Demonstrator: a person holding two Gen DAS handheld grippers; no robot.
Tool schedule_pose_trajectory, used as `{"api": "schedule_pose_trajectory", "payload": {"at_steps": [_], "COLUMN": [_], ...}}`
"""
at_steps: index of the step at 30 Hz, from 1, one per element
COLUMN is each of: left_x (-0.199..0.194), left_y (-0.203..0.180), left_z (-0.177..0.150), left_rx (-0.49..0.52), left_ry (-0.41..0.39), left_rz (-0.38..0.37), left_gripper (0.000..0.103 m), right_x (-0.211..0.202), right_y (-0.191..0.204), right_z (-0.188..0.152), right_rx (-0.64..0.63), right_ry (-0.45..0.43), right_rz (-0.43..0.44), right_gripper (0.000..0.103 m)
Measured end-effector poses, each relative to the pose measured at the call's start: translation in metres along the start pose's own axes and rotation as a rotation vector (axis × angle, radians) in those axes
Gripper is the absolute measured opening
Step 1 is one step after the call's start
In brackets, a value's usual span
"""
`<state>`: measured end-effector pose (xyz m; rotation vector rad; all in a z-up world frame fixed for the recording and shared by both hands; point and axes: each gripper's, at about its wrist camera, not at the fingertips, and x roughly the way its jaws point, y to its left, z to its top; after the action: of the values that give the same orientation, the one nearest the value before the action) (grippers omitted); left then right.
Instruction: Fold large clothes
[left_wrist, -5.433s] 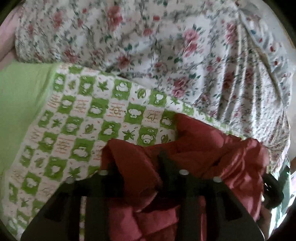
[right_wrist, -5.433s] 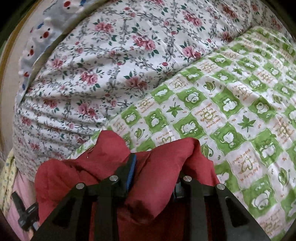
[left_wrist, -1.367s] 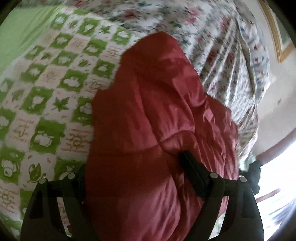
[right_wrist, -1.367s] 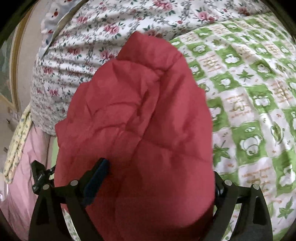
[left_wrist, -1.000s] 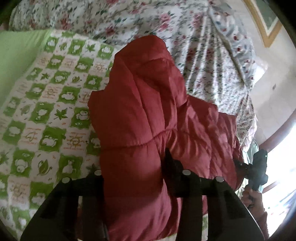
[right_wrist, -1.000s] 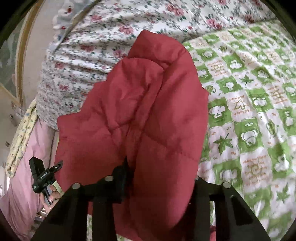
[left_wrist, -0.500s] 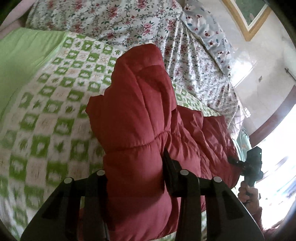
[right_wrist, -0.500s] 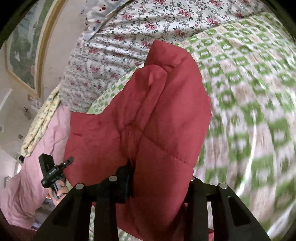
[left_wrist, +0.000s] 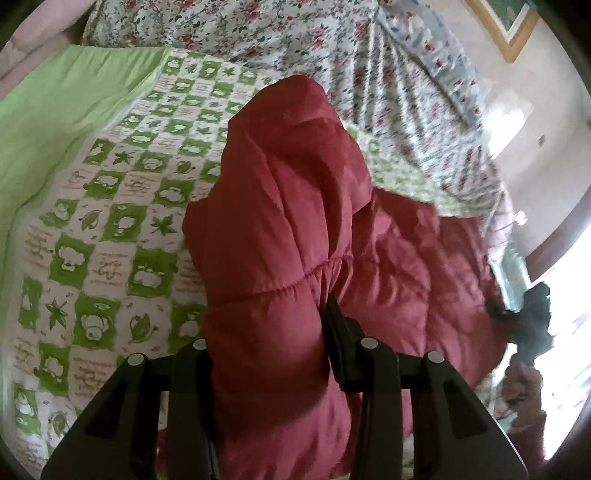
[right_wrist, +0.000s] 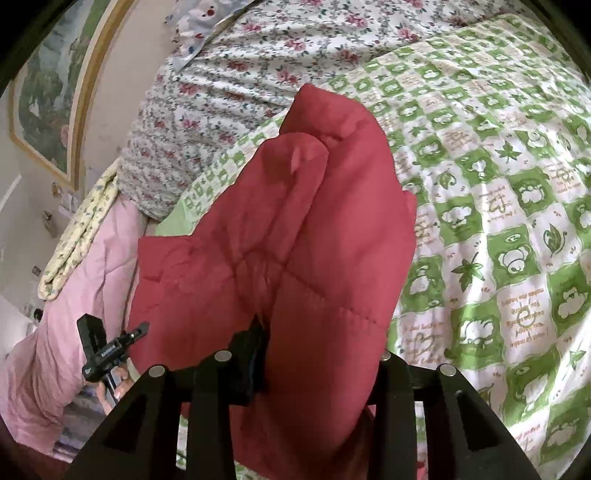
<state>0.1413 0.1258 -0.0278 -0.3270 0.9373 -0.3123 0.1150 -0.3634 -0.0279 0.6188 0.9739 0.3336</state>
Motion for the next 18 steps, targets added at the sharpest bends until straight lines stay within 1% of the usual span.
{"api": "schedule_pose_trajectory", "payload": {"at_steps": [3,7,9,13,15,17,18], "left_x": [0.011,0.021,0.024,0.028,0.026,0.022,0.018], "left_y": [0.004,0.007,0.007,0.003,0.001,0.001,0.000], "left_z": [-0.003,-0.003,-0.002,-0.003,-0.003,-0.003,-0.003], "left_rx": [-0.001,-0.005,0.006,0.030,0.036,0.035,0.031], "left_ry": [0.005,0.003,-0.001,-0.005,-0.003,-0.009,-0.016], "left_rz": [0.038,0.064,0.086,0.126,0.140,0.161,0.179], "left_gripper": [0.043,0.050,0.052,0.057,0.059,0.066,0.072], "right_x": [0.007,0.017,0.020,0.022,0.021,0.020,0.020], "right_y": [-0.011,-0.024,-0.027,-0.032,-0.032,-0.031,-0.030], "right_z": [-0.002,-0.005,-0.005,-0.007,-0.008,-0.009,-0.009], "right_rx": [0.022,0.045,0.053,0.064,0.070,0.067,0.066], "right_ry": [-0.009,-0.018,-0.024,-0.032,-0.034,-0.035,-0.038], "right_rz": [-0.010,-0.024,-0.029,-0.036,-0.046,-0.069,-0.082], "right_gripper": [0.042,0.048,0.052,0.055,0.061,0.065,0.068]}}
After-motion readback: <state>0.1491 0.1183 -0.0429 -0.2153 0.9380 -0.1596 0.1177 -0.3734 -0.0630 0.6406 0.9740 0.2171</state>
